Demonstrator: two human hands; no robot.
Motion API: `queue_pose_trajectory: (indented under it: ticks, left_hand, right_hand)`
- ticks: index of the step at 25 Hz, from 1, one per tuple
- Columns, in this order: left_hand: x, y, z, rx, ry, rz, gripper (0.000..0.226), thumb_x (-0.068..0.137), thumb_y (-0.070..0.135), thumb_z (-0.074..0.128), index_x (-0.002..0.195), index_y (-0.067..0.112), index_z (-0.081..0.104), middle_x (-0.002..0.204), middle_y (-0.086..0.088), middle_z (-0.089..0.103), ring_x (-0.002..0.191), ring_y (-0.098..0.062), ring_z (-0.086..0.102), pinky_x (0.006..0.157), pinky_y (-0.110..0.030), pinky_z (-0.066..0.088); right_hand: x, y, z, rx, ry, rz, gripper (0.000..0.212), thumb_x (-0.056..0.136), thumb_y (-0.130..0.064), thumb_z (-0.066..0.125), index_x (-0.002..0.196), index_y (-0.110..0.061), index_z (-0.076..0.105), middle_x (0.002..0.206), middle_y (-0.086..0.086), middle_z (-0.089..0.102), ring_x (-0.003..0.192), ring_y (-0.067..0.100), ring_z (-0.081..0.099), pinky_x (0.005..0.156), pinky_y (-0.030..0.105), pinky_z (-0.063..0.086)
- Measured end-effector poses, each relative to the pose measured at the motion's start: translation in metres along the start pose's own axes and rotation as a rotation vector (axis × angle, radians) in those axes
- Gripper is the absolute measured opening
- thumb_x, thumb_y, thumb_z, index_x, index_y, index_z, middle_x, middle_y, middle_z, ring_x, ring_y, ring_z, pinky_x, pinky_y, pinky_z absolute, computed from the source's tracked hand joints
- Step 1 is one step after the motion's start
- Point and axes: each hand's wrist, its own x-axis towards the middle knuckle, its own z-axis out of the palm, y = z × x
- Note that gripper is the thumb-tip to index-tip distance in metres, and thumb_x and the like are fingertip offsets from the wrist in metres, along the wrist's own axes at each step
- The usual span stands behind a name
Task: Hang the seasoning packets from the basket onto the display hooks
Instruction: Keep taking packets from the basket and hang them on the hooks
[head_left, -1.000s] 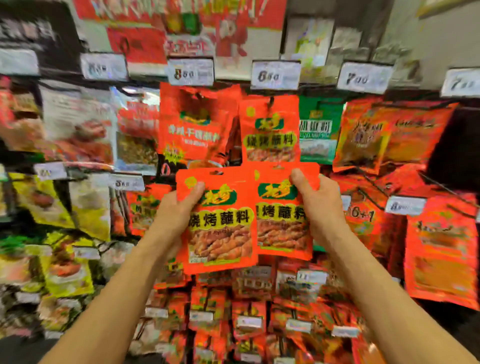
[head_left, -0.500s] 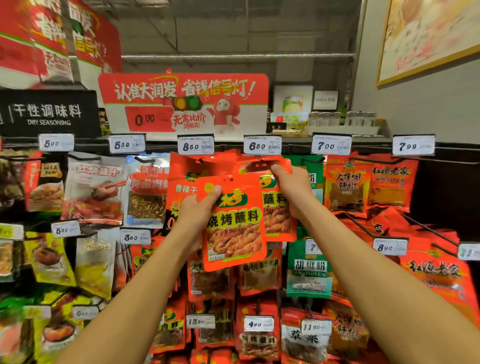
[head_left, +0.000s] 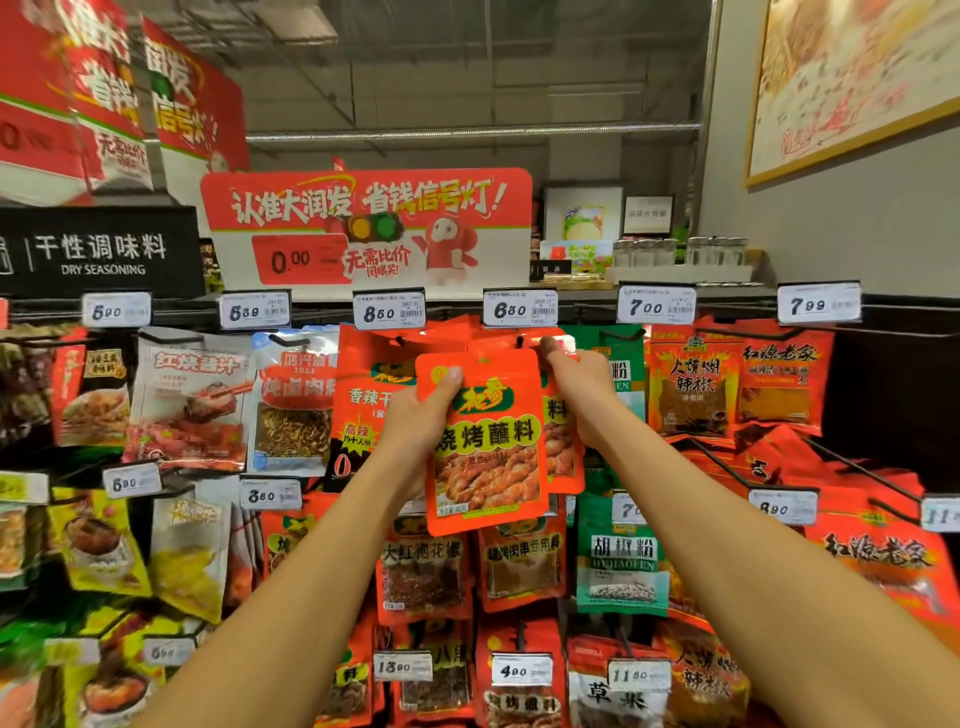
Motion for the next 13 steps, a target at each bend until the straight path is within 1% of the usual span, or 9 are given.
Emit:
queue_pose_trajectory:
  ticks: [2, 3, 5, 7, 9, 10, 11, 13]
  left_hand:
    - [0.007, 0.003, 0.015, -0.003, 0.001, 0.003, 0.029, 0.093, 0.046, 0.066, 0.091, 0.018, 0.072, 0.085, -0.001, 0.079, 0.078, -0.018, 0.077, 0.067, -0.032, 0.059]
    - [0.011, 0.006, 0.023, 0.007, 0.007, 0.004, 0.033, 0.093, 0.049, 0.066, 0.092, 0.017, 0.072, 0.083, 0.0, 0.079, 0.077, -0.018, 0.077, 0.066, -0.032, 0.059]
    - [0.019, 0.012, 0.039, 0.026, 0.024, 0.001, 0.037, 0.092, 0.051, 0.065, 0.095, 0.015, 0.07, 0.081, 0.001, 0.079, 0.074, -0.018, 0.077, 0.058, -0.029, 0.058]
    - [0.027, 0.016, 0.052, 0.047, 0.045, -0.011, 0.033, 0.094, 0.047, 0.064, 0.092, 0.015, 0.07, 0.077, 0.002, 0.078, 0.074, -0.019, 0.077, 0.055, -0.027, 0.058]
    - [0.034, 0.016, 0.06, 0.084, 0.079, -0.032, 0.029, 0.095, 0.043, 0.063, 0.089, 0.015, 0.07, 0.077, -0.001, 0.078, 0.078, -0.023, 0.077, 0.063, -0.032, 0.061]
    - [0.036, 0.015, 0.061, 0.086, 0.104, -0.052, 0.029, 0.094, 0.042, 0.064, 0.09, 0.015, 0.07, 0.08, -0.004, 0.078, 0.078, -0.025, 0.076, 0.067, -0.035, 0.062]
    - [0.037, 0.014, 0.062, 0.069, 0.126, -0.081, 0.028, 0.094, 0.041, 0.065, 0.091, 0.014, 0.069, 0.083, -0.007, 0.078, 0.076, -0.024, 0.076, 0.067, -0.035, 0.061]
    - [0.038, 0.014, 0.063, 0.047, 0.141, -0.132, 0.027, 0.093, 0.041, 0.067, 0.089, 0.013, 0.067, 0.082, -0.008, 0.076, 0.065, -0.02, 0.074, 0.054, -0.029, 0.059]
  right_hand:
    - [-0.001, 0.0, -0.004, 0.064, -0.022, -0.003, 0.054, 0.095, -0.059, 0.053, 0.088, -0.008, 0.07, 0.079, 0.002, 0.07, 0.073, 0.021, 0.063, 0.067, 0.033, 0.043]
    - [-0.001, -0.001, -0.007, 0.089, -0.043, -0.001, 0.055, 0.095, -0.06, 0.053, 0.09, -0.008, 0.07, 0.076, 0.0, 0.072, 0.071, 0.019, 0.067, 0.064, 0.032, 0.046]
    - [-0.001, 0.001, -0.01, 0.111, -0.095, 0.005, 0.049, 0.093, -0.059, 0.058, 0.095, -0.011, 0.07, 0.074, -0.004, 0.076, 0.067, 0.016, 0.073, 0.059, 0.028, 0.052]
    - [0.0, 0.001, -0.011, 0.07, -0.091, -0.019, 0.04, 0.094, -0.054, 0.061, 0.093, -0.014, 0.069, 0.071, -0.005, 0.076, 0.065, 0.013, 0.074, 0.056, 0.027, 0.052]
    - [0.001, -0.001, -0.011, 0.033, -0.047, -0.038, 0.033, 0.094, -0.048, 0.063, 0.089, -0.016, 0.069, 0.075, -0.002, 0.076, 0.072, 0.019, 0.075, 0.061, 0.034, 0.056]
    - [0.002, -0.001, -0.01, 0.012, -0.033, -0.039, 0.033, 0.095, -0.047, 0.063, 0.088, -0.015, 0.069, 0.079, 0.002, 0.077, 0.077, 0.024, 0.075, 0.067, 0.04, 0.059]
    - [0.001, -0.001, -0.009, -0.02, -0.021, -0.04, 0.034, 0.094, -0.047, 0.062, 0.088, -0.014, 0.069, 0.083, 0.005, 0.076, 0.081, 0.027, 0.074, 0.074, 0.045, 0.058]
    - [0.001, 0.0, -0.009, -0.083, -0.007, -0.043, 0.039, 0.094, -0.049, 0.06, 0.089, -0.01, 0.067, 0.09, 0.011, 0.075, 0.088, 0.03, 0.072, 0.081, 0.048, 0.057]
